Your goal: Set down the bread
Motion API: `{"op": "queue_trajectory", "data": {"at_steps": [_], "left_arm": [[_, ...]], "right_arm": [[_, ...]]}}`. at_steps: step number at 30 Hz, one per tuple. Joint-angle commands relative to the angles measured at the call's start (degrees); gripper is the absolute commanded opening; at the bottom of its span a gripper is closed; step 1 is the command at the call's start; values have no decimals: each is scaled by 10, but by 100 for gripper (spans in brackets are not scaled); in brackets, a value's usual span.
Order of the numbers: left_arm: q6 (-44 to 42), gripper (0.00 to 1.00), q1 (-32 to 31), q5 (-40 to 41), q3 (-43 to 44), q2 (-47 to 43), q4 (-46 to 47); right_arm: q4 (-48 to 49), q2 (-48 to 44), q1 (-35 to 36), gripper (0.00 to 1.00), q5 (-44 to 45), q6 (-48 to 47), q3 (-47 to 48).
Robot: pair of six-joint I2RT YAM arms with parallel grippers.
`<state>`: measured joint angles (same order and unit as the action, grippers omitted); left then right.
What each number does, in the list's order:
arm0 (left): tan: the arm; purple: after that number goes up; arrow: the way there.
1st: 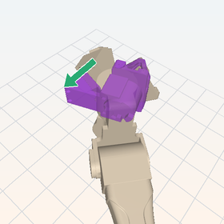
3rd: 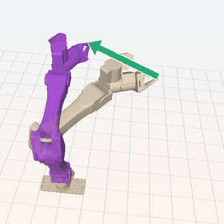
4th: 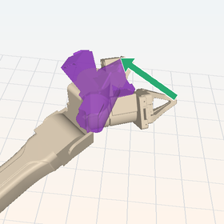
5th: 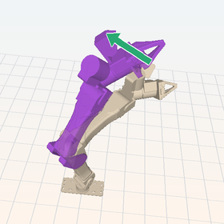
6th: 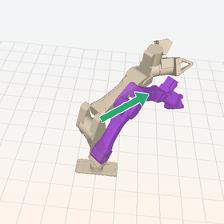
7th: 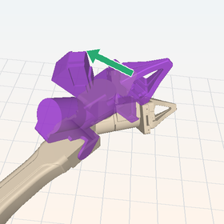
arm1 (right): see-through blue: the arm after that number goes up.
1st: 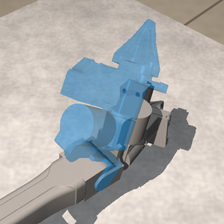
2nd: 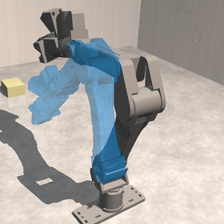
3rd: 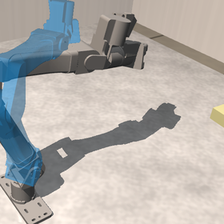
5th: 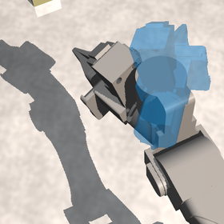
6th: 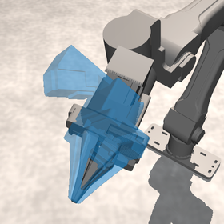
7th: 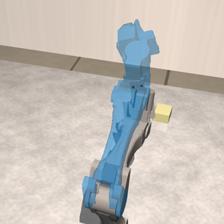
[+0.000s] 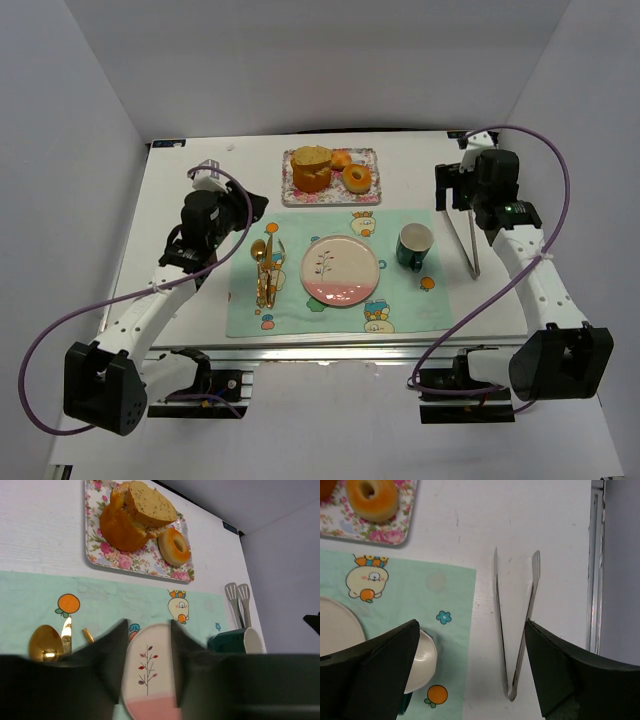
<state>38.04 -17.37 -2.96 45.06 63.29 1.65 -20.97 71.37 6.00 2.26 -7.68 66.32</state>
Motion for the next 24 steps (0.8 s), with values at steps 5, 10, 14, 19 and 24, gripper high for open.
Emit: {"op": "queue_trajectory", "data": {"at_steps": [5, 10, 14, 19, 24], "left_arm": [[-11, 36, -1, -28, 17, 0, 14], [-14, 17, -1, -24, 22, 9, 13], [-14, 0, -1, -21, 24, 11, 18], [-13, 19, -1, -13, 12, 3, 20], [-5, 74, 0, -9, -11, -4, 20]], "right_arm": [[10, -11, -27, 89, -4, -32, -13], [1, -30, -54, 74, -124, -119, -43], [-63, -18, -98, 0, -225, -160, -13], [-108, 68, -167, 64, -259, -135, 14], [-73, 140, -187, 89, -159, -142, -29]]}}
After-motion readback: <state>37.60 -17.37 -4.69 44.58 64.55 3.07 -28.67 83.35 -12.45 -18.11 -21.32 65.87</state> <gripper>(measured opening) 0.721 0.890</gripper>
